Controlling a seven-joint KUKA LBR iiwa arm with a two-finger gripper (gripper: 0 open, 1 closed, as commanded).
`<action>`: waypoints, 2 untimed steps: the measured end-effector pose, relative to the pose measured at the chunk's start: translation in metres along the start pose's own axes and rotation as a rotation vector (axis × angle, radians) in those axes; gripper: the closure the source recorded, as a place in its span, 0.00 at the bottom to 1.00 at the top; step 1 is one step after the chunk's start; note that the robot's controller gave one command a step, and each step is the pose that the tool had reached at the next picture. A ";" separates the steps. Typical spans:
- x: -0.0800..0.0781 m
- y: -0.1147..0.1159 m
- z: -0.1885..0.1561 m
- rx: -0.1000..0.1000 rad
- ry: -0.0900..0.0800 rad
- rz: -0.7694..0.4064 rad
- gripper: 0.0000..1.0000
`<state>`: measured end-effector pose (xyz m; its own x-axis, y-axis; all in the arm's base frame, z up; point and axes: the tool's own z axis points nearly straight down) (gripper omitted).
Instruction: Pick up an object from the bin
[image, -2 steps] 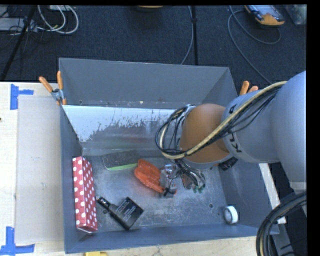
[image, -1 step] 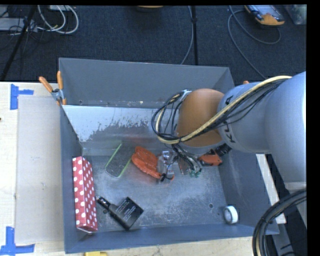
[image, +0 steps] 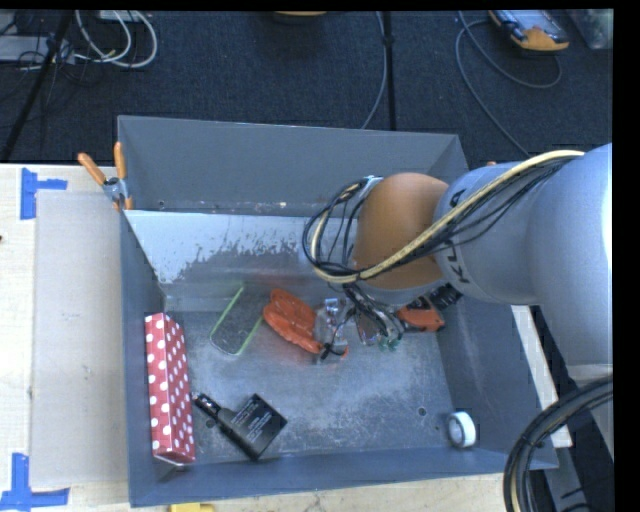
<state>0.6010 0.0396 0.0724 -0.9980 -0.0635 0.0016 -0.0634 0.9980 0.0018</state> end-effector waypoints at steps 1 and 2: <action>-0.007 -0.018 0.001 -0.002 -0.002 -0.037 1.00; -0.011 -0.032 0.001 0.001 -0.001 -0.043 1.00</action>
Offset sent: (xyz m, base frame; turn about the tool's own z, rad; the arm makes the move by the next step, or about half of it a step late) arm 0.0198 -0.0099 -0.0024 -0.0168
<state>0.6144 0.0087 0.0714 -0.9943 -0.1065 0.0004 -0.1065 0.9943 0.0011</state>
